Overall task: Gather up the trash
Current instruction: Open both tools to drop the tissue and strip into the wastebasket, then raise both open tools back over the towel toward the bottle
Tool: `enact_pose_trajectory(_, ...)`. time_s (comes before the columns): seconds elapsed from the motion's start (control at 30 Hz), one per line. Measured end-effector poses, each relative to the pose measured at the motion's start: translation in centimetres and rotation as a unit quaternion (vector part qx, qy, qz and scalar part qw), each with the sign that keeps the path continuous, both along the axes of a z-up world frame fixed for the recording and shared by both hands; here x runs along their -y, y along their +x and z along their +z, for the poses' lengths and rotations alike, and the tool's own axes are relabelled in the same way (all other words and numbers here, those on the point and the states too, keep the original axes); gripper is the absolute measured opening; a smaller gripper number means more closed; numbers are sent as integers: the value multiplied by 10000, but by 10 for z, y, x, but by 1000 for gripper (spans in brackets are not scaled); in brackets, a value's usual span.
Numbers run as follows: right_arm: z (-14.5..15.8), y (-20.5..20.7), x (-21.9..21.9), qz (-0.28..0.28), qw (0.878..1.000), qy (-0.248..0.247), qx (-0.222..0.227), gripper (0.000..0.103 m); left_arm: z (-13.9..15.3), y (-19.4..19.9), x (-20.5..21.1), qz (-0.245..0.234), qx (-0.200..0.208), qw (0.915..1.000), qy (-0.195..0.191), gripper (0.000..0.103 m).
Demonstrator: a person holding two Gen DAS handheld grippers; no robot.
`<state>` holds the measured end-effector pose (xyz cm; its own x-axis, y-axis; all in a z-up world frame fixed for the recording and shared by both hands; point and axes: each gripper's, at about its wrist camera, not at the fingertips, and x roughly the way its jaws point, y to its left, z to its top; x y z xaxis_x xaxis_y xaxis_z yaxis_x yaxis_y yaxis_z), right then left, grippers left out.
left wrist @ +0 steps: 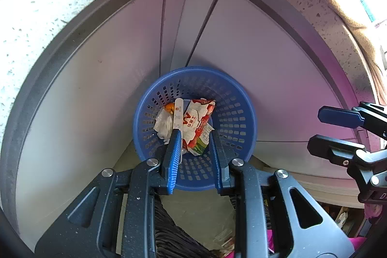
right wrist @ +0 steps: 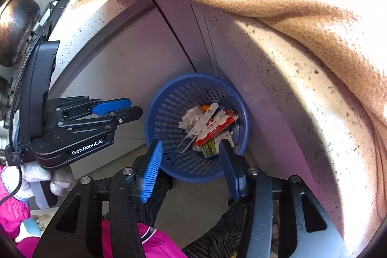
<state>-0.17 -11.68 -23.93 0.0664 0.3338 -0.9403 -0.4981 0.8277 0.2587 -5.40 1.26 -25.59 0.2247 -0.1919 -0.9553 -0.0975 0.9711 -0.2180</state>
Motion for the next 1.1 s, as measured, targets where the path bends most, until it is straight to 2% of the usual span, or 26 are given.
enact_pose_trajectory(0.13, 5, 0, 3, -22, 10000, 0, -10, 51, 6, 0, 1, -7, 78, 9999, 92, 34)
enact_pose_trajectory(0.3, 15, -1, 9, -28, 10000, 59, 10, 52, 21, 0, 0, -64, 202, 9995, 233, 34)
enact_pose_trajectory(0.47, 29, -1, 17, -54, 9997, 200, 96, 62, 40, 2, -3, -15, 370, 9988, 314, 45)
enact_pose_trajectory(0.7, 53, 1, 29, -71, 9991, 385, 146, 63, 69, 8, -6, 11, 597, 9976, 350, 46)
enact_pose_trajectory(0.9, 83, 2, 41, -63, 9971, 649, 387, 63, 102, 23, -8, -96, 916, 9951, 368, 47)
enact_pose_trajectory(0.97, 93, 5, 48, -85, 9960, 755, 480, 63, 114, 31, -7, -166, 1059, 9934, 412, 55)
enact_pose_trajectory(1.1, 116, 11, 60, -211, 9930, 893, 749, 64, 137, 52, -4, -371, 1325, 9894, 465, 57)
